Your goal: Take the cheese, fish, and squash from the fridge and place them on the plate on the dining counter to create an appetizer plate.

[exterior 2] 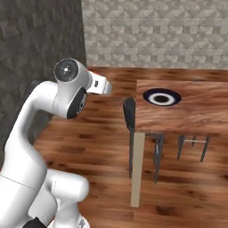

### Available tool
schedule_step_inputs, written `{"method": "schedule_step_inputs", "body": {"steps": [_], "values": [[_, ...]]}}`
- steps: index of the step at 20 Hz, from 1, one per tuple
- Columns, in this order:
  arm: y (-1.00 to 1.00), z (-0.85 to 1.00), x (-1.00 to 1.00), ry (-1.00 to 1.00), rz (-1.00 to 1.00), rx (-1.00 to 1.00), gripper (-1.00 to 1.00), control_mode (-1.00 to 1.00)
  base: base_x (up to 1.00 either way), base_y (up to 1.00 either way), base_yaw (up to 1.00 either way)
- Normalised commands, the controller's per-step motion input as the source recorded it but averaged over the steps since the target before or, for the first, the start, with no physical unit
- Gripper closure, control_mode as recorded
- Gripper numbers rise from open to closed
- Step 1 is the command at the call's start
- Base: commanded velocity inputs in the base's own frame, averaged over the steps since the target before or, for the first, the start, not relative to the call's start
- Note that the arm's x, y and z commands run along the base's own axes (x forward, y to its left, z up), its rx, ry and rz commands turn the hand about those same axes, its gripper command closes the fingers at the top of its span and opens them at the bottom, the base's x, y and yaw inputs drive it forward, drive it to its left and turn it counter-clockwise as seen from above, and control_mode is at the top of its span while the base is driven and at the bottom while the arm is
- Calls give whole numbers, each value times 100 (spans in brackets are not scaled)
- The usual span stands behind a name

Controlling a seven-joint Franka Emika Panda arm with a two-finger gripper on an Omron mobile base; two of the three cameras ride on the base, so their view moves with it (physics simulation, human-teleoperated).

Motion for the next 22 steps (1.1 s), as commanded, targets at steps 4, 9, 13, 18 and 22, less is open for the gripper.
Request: {"method": "schedule_step_inputs", "body": {"steps": [4,9,13,18,22], "values": [[0,0,0,0,0,0,100,100,36,64,-47],[0,0,0,0,0,0,100,100,38,64,-41],[0,0,0,0,0,0,100,100,45,73,-37],[0,0,0,0,0,0,100,100,55,82,-37],[0,0,0,0,0,0,100,100,46,76,-36]]}}
